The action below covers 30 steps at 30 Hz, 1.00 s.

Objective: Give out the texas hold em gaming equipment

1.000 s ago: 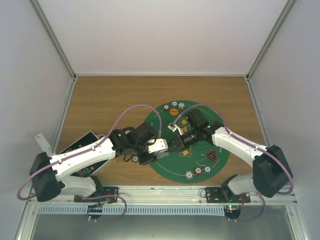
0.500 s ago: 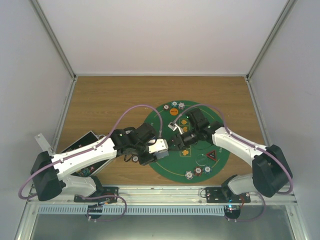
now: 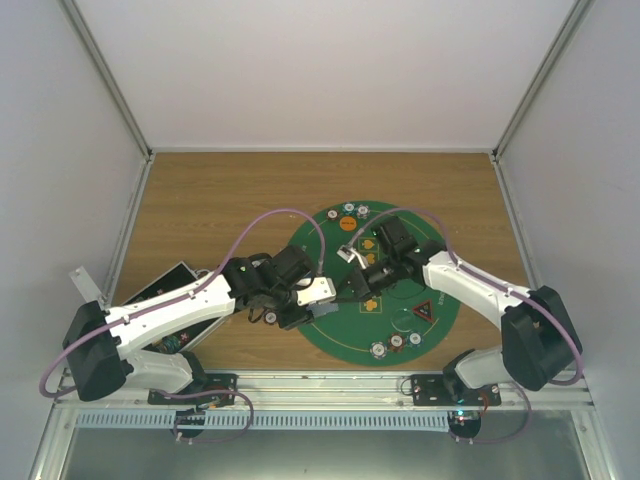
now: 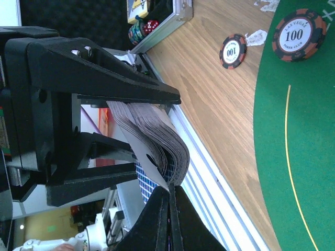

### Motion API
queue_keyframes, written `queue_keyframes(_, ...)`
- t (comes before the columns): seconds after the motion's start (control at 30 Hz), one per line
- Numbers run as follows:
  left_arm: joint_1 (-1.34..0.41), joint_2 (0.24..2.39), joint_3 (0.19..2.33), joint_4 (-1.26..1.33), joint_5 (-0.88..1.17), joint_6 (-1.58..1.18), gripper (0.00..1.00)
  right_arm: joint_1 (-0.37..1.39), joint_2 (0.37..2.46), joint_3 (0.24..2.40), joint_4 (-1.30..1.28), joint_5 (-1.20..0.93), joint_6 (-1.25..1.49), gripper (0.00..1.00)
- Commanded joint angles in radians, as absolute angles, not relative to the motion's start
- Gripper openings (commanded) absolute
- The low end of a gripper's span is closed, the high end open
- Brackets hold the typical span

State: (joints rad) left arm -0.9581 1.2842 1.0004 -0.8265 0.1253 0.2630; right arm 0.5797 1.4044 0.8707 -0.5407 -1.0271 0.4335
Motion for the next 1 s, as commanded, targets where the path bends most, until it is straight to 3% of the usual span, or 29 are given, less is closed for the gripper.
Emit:
queue_keyframes(0.0, -0.95, 1.29, 1.035, -0.807, 0.119, 0.271, 0.54, 0.554, 1.391, 0.894, -0.579, -1.028, 0.41, 0.01)
queue_keyframes(0.63, -0.877, 1.275, 1.022, -0.825, 0.112, 0.3, 0.54, 0.301, 1.28, 0.864, -0.687, -1.087, 0.341, 0.01)
queue_keyframes(0.97, -0.722, 1.235, 1.019, -0.818, 0.098, 0.316, 0.54, 0.228, 1.397, 0.848, -0.639, -1.006, 0.368, 0.01)
